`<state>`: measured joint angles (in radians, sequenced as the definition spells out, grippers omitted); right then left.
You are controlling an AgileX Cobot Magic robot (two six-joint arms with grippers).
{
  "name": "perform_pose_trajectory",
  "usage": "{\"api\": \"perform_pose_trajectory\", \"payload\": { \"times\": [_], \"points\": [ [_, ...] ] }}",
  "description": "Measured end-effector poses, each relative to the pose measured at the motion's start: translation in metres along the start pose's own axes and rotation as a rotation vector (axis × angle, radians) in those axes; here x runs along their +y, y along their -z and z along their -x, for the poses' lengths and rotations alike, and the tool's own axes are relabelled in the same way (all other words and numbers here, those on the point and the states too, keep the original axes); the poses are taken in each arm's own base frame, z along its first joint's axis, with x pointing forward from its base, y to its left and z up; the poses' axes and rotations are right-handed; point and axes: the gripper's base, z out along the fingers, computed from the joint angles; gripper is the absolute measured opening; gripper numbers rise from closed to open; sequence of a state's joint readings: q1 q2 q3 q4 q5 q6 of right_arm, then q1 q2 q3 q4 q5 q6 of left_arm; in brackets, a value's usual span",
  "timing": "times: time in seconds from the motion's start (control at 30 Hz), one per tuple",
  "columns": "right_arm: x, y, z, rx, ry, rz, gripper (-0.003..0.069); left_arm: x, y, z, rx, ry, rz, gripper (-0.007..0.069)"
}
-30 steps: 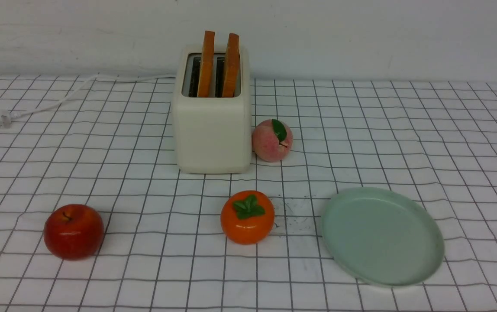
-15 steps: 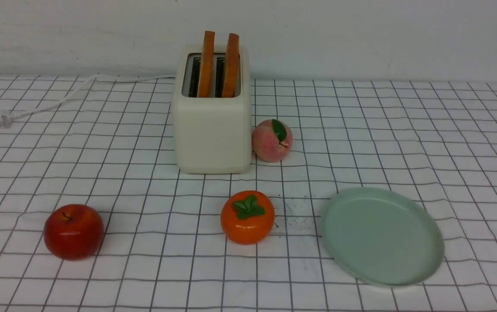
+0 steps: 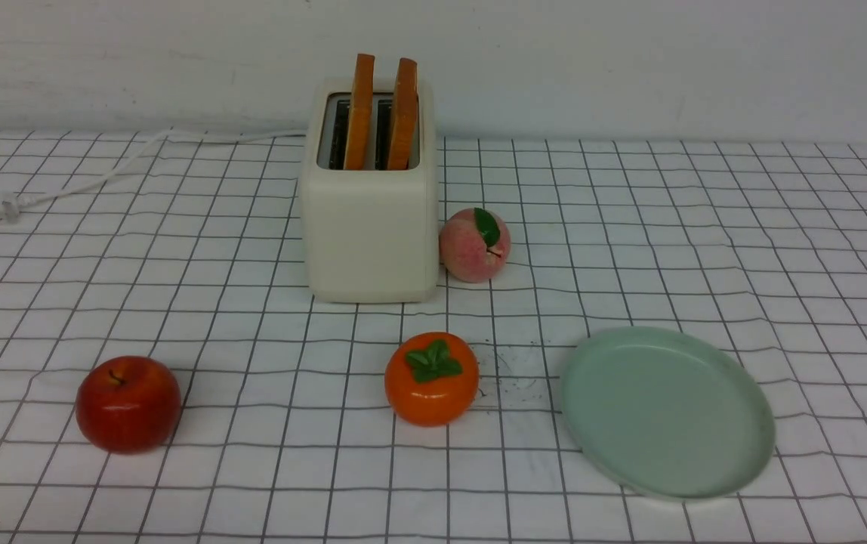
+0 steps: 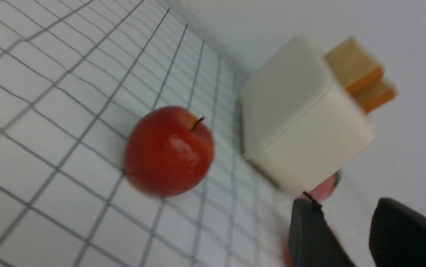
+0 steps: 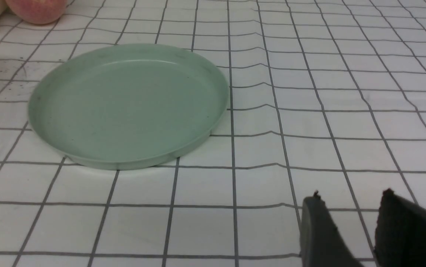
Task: Take toasted bread from bread machine on white checkered table place on plate.
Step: 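Reach for a toast slice standing in the toaster with the left gripper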
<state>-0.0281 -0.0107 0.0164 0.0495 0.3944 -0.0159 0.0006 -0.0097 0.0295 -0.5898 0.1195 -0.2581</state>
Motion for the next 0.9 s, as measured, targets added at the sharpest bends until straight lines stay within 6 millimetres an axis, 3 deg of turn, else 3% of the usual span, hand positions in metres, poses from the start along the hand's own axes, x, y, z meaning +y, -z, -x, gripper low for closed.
{"api": "perform_pose_trajectory", "payload": {
  "times": [0.1, 0.27, 0.43, 0.6, 0.63, 0.77, 0.9],
  "points": [
    [0.0, 0.0, 0.0, 0.0, 0.0, 0.0, 0.024, -0.003, 0.001, 0.01, -0.106, 0.168, -0.039, 0.0239],
    [0.0, 0.0, 0.0, 0.0, 0.0, 0.0, 0.024, -0.003, 0.002, 0.021, -0.226, 0.196, -0.056, 0.0239],
    [0.0, 0.0, 0.0, 0.0, 0.0, 0.0, 0.024, -0.003, 0.002, 0.021, -0.225, 0.212, -0.055, 0.0208],
    [0.0, 0.0, 0.0, 0.0, 0.0, 0.0, 0.024, -0.009, 0.002, 0.018, -0.149, 0.174, -0.062, 0.0025],
    [0.0, 0.0, 0.0, 0.0, 0.0, 0.0, 0.024, -0.015, 0.004, 0.021, -0.138, 0.133, -0.077, -0.0013],
    [-0.002, 0.0, 0.002, -0.023, 0.046, -0.019, 0.024, -0.04, 0.006, 0.037, -0.114, -0.002, -0.109, -0.0013],
    [-0.003, -0.001, 0.007, -0.096, 0.08, -0.031, 0.024, -0.067, -0.004, 0.05, 0.015, -0.116, -0.1, -0.0013]
  ]
}}
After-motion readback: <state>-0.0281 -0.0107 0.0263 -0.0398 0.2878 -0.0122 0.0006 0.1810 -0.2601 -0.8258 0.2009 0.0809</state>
